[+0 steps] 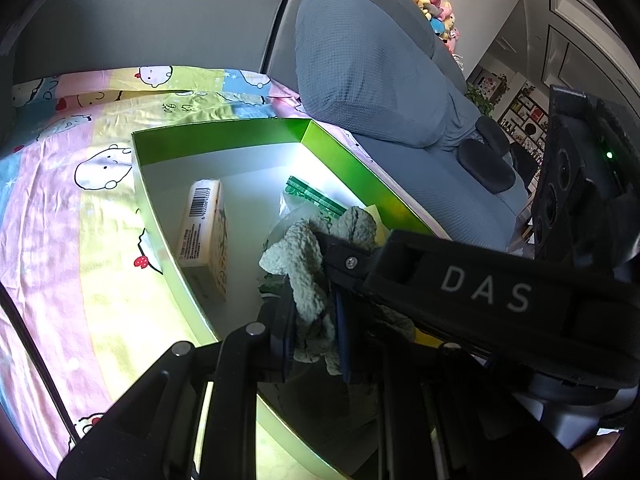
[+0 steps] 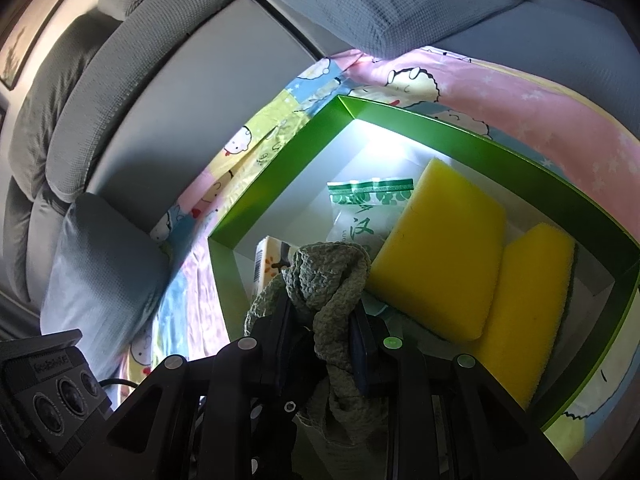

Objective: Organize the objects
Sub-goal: 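Lower the scrunchie with both grippers into the box beside the sponges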

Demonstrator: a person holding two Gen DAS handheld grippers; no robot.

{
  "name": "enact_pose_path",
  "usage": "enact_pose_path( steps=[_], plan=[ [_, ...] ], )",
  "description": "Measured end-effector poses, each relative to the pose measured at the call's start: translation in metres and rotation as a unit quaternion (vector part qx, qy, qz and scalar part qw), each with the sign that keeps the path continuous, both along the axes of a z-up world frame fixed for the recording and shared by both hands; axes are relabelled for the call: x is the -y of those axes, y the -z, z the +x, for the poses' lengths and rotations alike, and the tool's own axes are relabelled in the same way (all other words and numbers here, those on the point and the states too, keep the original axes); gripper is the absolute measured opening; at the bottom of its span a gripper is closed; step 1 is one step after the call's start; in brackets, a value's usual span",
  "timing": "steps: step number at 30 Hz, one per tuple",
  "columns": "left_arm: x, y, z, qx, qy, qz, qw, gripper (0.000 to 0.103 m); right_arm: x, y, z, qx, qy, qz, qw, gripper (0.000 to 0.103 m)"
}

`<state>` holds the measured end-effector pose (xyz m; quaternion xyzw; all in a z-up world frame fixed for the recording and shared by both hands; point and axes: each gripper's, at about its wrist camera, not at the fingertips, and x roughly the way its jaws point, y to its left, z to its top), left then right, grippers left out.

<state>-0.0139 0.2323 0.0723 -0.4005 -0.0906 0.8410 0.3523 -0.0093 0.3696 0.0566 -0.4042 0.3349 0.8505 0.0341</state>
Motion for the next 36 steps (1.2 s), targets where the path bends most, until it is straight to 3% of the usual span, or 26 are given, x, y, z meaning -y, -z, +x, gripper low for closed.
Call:
enact_pose_path(
  steps=[36],
  plan=[
    [-0.008,0.003,-0.001,0.004,0.003,-0.021,0.9998,0.015,-0.010,0.011,-0.006,0.028,0.013,0.006,1.000,0.029]
  ],
)
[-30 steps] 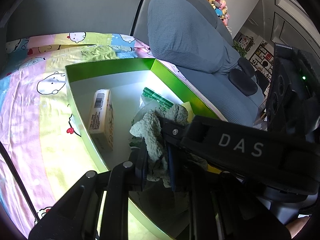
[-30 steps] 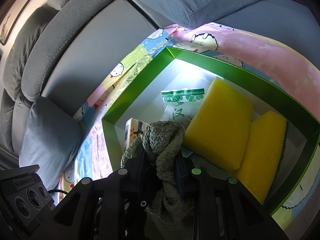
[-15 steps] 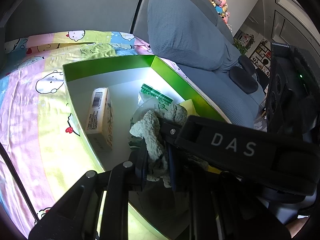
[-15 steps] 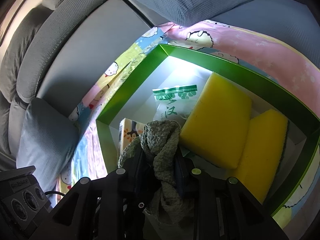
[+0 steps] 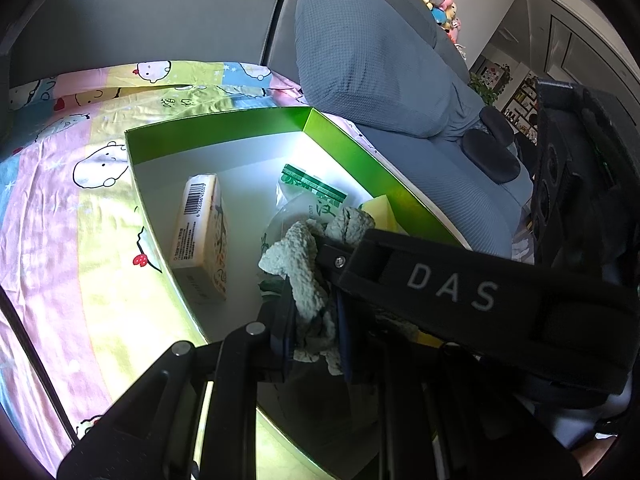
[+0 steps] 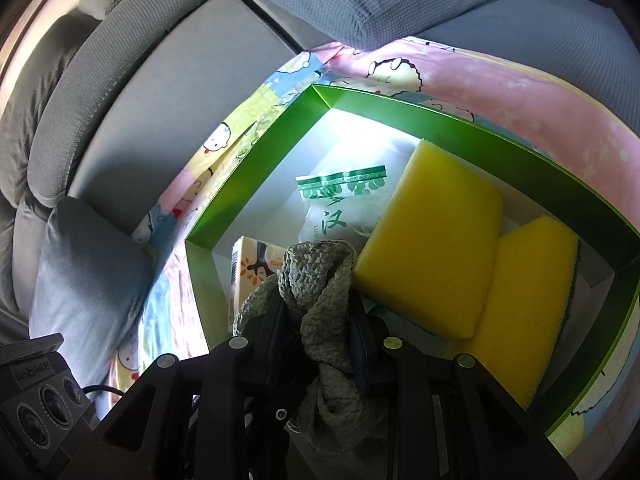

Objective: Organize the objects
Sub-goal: 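Lower the scrunchie with both grippers into the box beside the sponges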

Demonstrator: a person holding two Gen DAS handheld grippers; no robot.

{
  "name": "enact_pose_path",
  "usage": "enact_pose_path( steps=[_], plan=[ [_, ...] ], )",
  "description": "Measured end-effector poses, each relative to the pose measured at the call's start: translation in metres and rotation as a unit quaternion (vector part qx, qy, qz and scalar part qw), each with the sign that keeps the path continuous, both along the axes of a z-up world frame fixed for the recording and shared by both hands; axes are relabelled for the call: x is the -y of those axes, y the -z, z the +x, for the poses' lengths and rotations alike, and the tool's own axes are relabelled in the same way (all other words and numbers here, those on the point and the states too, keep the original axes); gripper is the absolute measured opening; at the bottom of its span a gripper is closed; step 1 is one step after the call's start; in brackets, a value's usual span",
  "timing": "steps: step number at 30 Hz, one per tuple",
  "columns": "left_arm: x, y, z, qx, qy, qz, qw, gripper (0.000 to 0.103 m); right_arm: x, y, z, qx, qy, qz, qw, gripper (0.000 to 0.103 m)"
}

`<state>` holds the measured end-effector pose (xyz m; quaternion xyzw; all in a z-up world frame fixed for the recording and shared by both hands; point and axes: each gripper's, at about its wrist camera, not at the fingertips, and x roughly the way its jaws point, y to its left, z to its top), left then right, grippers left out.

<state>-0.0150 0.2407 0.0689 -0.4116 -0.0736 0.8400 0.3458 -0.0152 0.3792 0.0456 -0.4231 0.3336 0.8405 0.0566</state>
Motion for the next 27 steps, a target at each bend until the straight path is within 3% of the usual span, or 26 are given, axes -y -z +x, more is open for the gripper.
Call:
enact_pose_path(
  steps=[27],
  plan=[
    [-0.0056,-0.0002,0.0026,-0.007,-0.001,-0.013,0.9999,0.022,-0.0056,0.0059,-0.0003,0.004,0.005,-0.004,1.000,0.029]
  ],
)
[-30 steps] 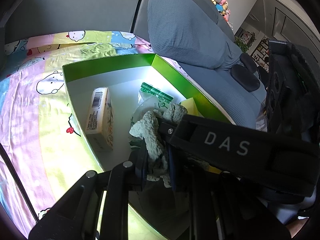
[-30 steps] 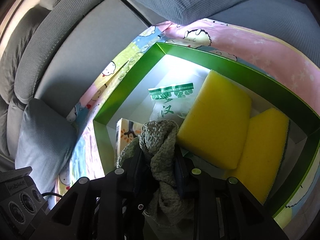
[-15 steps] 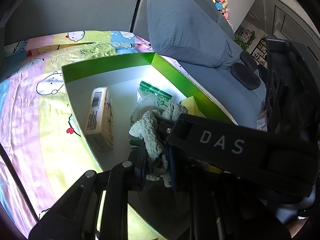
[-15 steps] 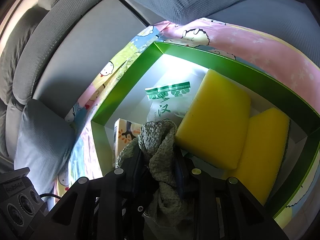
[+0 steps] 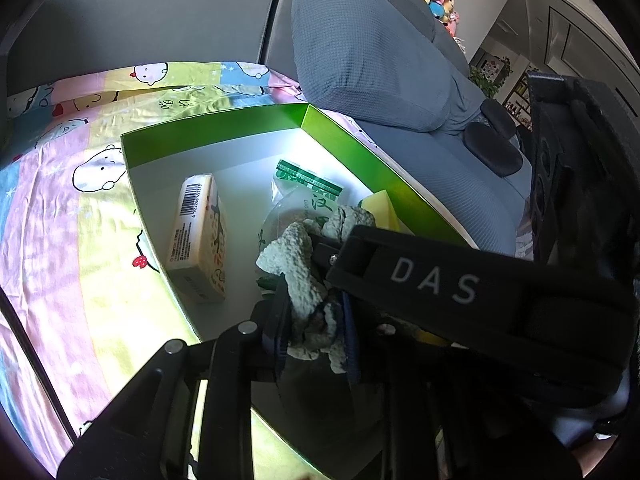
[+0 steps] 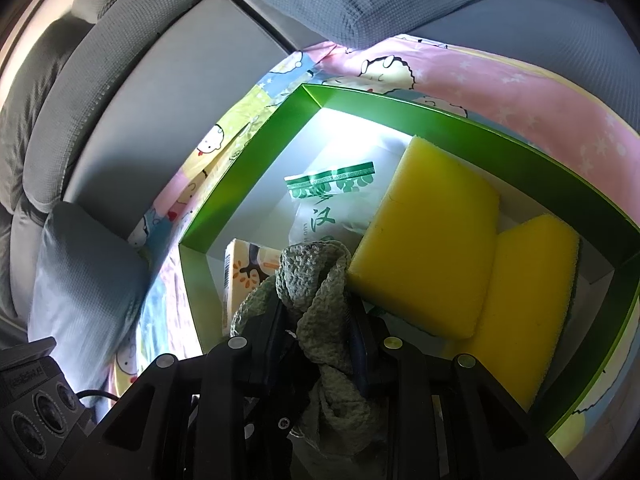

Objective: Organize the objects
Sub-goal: 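Lower the scrunchie with both grippers into the box beside the sponges, then open both grippers to release the scrunchie in the box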

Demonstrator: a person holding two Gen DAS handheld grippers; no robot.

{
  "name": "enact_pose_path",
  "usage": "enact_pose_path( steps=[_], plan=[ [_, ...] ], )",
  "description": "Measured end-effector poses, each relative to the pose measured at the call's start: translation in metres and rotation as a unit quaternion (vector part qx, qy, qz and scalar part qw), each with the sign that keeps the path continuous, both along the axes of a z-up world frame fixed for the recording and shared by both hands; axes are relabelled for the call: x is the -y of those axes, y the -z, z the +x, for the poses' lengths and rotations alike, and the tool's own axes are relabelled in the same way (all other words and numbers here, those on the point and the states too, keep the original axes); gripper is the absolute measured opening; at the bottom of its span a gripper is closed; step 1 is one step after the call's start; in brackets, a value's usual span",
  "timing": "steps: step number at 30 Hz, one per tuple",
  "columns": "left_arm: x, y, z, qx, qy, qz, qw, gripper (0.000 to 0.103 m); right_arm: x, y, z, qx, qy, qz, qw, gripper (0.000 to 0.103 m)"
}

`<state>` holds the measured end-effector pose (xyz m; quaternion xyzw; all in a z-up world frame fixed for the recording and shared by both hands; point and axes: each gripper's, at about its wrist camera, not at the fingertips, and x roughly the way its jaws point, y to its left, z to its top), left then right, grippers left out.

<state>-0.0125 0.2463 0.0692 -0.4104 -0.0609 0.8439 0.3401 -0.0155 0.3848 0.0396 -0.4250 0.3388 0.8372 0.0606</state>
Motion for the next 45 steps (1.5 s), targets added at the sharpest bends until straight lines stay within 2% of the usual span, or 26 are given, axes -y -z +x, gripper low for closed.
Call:
enact_pose_path(
  steps=[22,26,28,30,32,37,40,45],
  plan=[
    [0.002,-0.004,0.004,-0.005,0.002,0.006,1.0000,0.025,0.000,-0.003,0.001,-0.006,-0.003,0.009,1.000,0.032],
    [0.009,-0.009,0.005,-0.013,-0.016,0.003,0.9998,0.044,0.000,-0.012,0.006,-0.022,0.005,0.026,0.999,0.033],
    [0.015,-0.011,0.003,-0.005,-0.011,0.020,0.9997,0.048,0.000,-0.015,0.008,-0.029,0.008,0.028,0.999,0.037],
    [0.018,-0.014,0.004,-0.007,-0.013,0.020,0.9997,0.054,0.000,-0.016,0.009,-0.033,0.009,0.026,0.999,0.039],
    [0.018,-0.018,0.007,-0.018,-0.016,0.010,0.9997,0.058,0.000,-0.018,0.010,-0.033,0.010,0.028,0.999,0.041],
    [0.021,-0.028,0.012,-0.035,-0.016,0.005,0.9992,0.062,0.002,-0.026,0.016,-0.044,0.011,0.041,0.998,0.046],
    [0.025,-0.034,0.014,-0.041,-0.015,0.010,0.9990,0.069,0.001,-0.032,0.020,-0.053,0.015,0.045,0.997,0.053],
    [0.031,-0.046,0.021,-0.058,-0.010,0.004,0.9982,0.076,0.003,-0.041,0.023,-0.063,0.012,0.049,0.997,0.054]
  ],
)
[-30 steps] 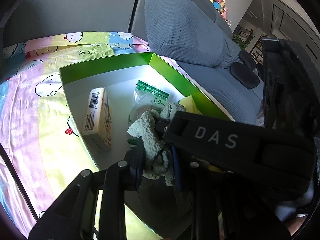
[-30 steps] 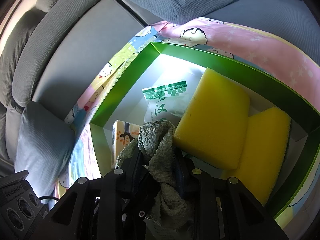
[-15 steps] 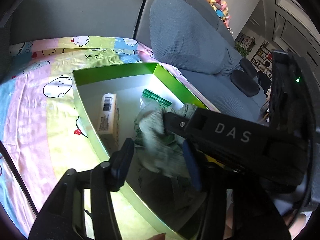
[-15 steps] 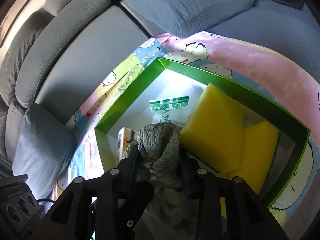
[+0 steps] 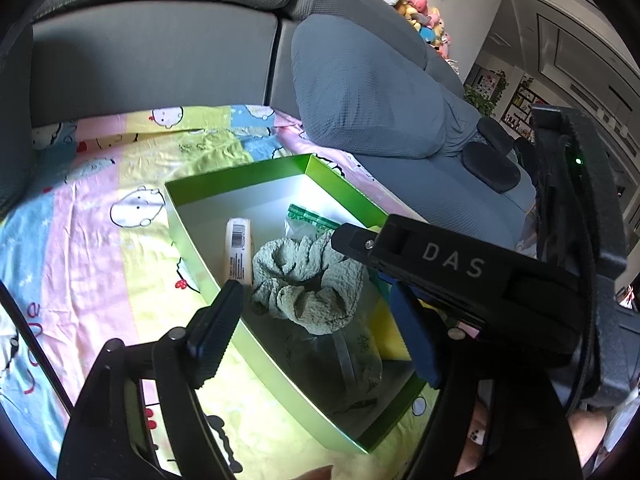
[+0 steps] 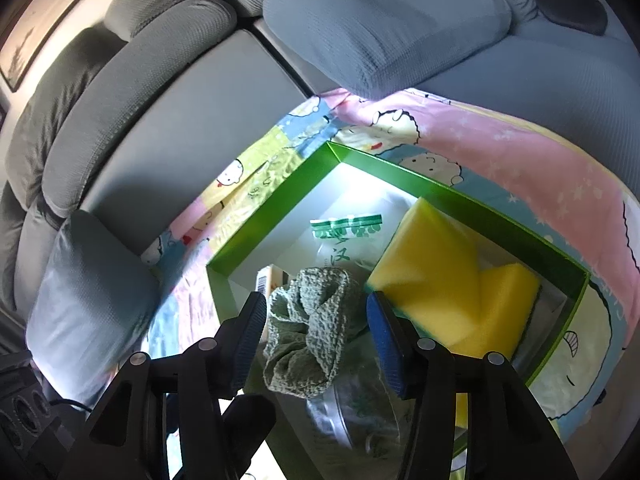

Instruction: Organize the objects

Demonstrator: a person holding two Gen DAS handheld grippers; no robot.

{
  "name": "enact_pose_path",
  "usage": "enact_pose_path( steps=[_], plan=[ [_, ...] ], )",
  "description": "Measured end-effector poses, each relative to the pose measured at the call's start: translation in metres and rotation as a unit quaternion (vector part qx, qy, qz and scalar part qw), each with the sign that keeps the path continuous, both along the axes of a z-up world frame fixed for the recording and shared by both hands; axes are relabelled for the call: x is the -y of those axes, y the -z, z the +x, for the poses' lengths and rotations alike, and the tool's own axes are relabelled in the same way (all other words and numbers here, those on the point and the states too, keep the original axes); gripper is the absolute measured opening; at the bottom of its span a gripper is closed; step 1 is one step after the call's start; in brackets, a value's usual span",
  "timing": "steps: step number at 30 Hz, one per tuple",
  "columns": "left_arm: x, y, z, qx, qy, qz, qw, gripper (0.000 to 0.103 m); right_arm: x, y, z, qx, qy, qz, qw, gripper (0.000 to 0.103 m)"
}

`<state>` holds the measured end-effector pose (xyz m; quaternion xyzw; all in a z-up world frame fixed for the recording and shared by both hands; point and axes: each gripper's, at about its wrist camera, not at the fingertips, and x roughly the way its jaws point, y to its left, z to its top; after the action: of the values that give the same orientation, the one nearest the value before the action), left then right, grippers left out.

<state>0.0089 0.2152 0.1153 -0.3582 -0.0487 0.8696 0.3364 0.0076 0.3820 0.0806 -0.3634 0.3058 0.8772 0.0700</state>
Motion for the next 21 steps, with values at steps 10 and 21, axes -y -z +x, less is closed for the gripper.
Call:
enact_pose_path(
  steps=[10,21],
  plan=[
    [0.024,-0.022,0.018,-0.045,-0.012,-0.003,0.9989,0.083,0.010,-0.029,0.017,-0.034,0.000,0.043,0.999,0.069],
    [0.053,-0.041,0.031,-0.072,-0.021,0.022,0.9969,0.089,0.030,-0.058,0.036,-0.063,-0.002,0.093,0.994,0.082]
  ],
)
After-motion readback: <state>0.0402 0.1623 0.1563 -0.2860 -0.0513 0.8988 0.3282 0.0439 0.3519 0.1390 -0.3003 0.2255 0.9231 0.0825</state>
